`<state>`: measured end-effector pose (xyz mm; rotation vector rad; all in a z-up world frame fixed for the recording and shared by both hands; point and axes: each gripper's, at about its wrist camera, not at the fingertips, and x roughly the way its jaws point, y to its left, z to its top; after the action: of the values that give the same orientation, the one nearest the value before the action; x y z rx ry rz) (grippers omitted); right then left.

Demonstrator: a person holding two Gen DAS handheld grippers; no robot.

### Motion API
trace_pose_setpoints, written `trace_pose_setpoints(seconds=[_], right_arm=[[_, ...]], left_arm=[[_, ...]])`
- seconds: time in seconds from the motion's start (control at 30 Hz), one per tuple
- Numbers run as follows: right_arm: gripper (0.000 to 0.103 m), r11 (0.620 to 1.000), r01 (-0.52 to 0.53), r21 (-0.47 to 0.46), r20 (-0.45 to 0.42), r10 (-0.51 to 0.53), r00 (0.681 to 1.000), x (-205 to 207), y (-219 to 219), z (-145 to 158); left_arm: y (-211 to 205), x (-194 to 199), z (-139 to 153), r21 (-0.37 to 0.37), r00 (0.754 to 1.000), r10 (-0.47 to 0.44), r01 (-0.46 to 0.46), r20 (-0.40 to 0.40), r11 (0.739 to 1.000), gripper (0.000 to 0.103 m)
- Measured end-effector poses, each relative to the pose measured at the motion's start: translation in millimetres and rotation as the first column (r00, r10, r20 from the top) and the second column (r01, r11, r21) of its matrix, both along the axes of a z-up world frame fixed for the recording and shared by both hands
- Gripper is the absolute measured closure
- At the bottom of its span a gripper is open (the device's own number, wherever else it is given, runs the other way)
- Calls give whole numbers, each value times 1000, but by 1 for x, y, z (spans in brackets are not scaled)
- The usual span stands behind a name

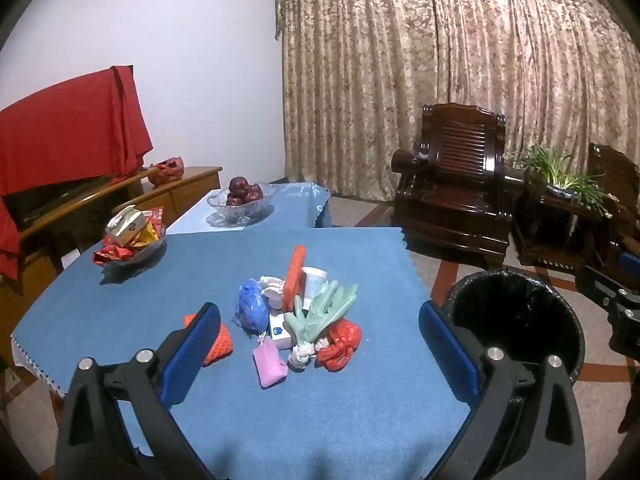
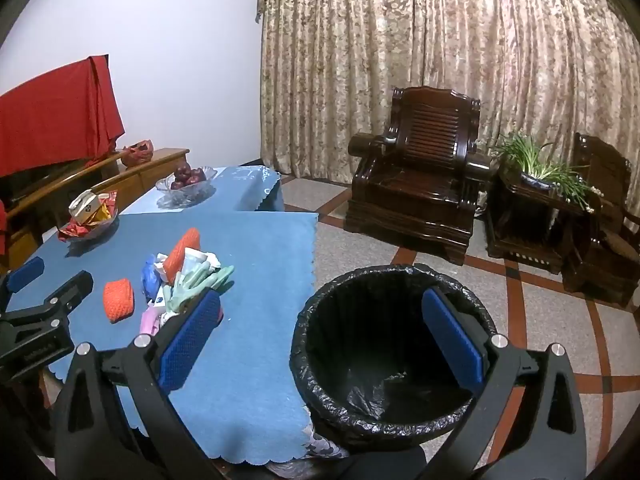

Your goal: Collect trash

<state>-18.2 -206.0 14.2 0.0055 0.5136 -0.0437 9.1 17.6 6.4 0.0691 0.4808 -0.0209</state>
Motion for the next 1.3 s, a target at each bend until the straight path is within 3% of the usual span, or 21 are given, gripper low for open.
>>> trace_pose_setpoints(seconds=[1.3], right_arm=[[5, 1000, 6, 5, -1, -6, 1000, -2, -3, -1]], left_arm=[[1, -9, 0, -6, 1000, 4, -4, 7, 1000, 6]])
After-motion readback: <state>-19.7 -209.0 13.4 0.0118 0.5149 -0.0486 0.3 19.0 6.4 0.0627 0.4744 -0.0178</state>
